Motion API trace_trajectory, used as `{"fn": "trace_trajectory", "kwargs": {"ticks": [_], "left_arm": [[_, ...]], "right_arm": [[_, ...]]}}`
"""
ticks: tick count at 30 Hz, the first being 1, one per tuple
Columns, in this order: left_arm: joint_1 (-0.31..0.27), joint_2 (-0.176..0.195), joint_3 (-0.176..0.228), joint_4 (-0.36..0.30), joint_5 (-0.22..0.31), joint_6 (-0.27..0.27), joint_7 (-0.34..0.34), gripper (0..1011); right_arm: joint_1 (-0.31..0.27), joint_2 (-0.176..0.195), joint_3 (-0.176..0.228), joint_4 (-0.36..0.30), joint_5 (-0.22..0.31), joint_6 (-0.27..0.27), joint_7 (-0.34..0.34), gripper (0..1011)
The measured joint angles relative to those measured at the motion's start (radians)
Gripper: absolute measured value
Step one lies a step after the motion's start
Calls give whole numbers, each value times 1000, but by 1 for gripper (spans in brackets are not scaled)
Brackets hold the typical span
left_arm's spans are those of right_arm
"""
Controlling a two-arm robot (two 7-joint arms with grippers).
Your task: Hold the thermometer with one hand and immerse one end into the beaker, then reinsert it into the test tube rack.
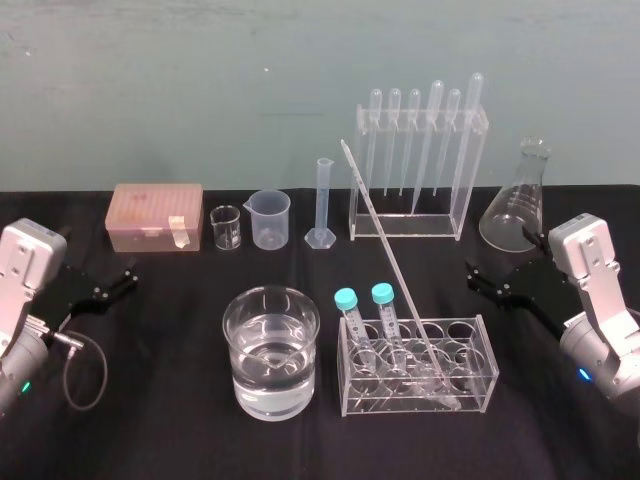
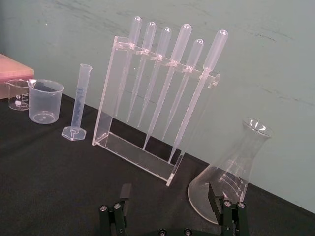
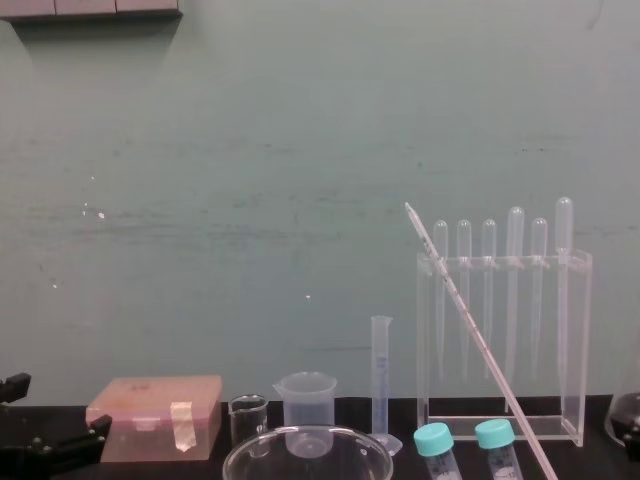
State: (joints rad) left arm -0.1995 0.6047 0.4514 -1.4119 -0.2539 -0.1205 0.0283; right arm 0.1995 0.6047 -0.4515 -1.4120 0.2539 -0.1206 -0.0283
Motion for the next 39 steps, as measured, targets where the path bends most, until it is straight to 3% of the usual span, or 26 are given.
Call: {"fn": "trace_trajectory", "kwargs": {"ticks": [39], "left_arm": [[0, 0, 0, 0, 0, 0, 0, 1008]], "right_arm": [[0, 0, 0, 0, 0, 0, 0, 1003]]}}
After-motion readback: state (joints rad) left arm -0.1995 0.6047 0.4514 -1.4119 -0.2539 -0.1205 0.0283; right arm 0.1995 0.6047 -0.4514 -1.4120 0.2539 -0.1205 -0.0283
